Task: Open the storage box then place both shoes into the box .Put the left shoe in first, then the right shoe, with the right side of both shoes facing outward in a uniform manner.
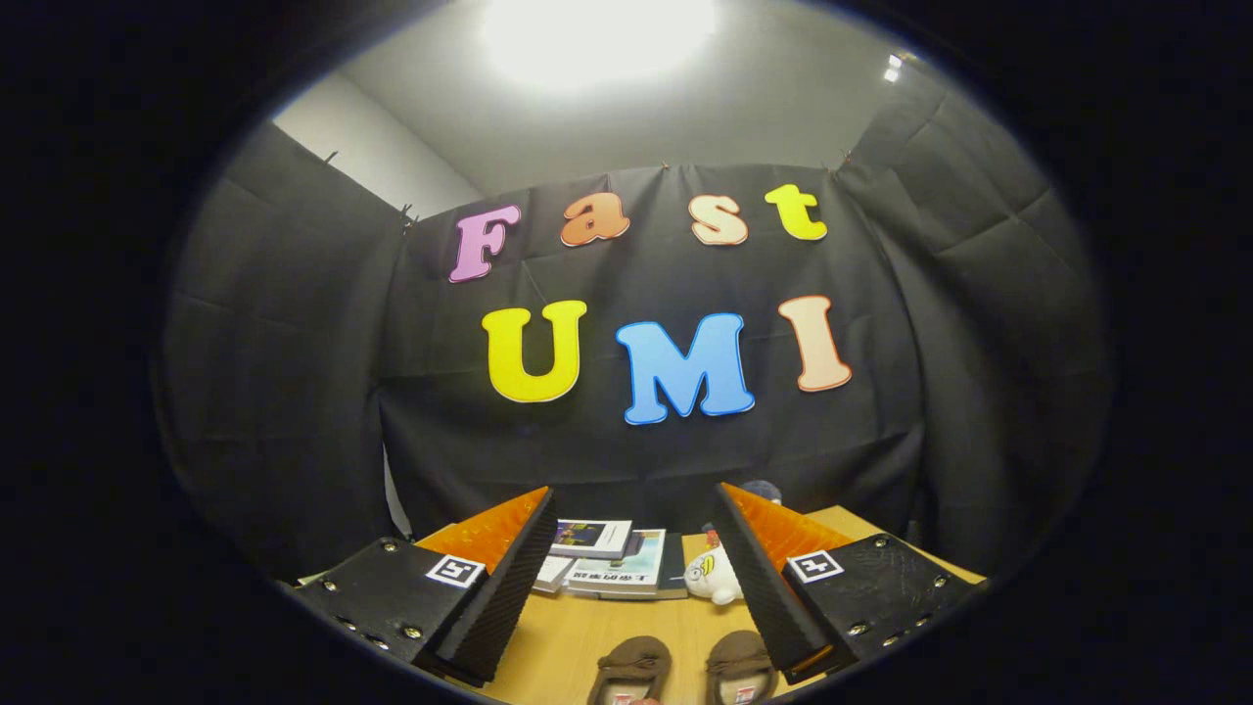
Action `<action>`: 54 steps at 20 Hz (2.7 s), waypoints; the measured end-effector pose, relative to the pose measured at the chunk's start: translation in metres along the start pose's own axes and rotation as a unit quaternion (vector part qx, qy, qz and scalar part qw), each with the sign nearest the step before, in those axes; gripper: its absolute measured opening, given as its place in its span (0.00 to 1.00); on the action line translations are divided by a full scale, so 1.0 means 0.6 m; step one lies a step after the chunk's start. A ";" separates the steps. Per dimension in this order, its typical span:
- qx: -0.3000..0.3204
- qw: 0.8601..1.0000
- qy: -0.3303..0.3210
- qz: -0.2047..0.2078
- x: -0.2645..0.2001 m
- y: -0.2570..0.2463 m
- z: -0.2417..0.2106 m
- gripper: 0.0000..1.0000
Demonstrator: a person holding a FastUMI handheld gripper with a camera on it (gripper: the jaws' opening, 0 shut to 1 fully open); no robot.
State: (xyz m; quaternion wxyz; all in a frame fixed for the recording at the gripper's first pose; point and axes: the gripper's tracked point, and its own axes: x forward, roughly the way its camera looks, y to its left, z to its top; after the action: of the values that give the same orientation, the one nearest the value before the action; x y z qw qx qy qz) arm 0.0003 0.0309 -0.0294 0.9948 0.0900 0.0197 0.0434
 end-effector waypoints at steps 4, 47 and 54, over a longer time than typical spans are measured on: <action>0.040 0.999 0.025 0.021 -0.001 0.022 -0.040 0.97; 0.551 0.718 0.374 0.205 -0.055 0.317 -0.404 0.73; 0.540 0.716 0.389 0.210 -0.052 0.318 -0.405 0.33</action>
State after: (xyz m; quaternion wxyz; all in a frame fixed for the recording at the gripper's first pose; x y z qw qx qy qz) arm -0.0582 0.2580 -0.2329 0.6472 0.5888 0.4054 0.2647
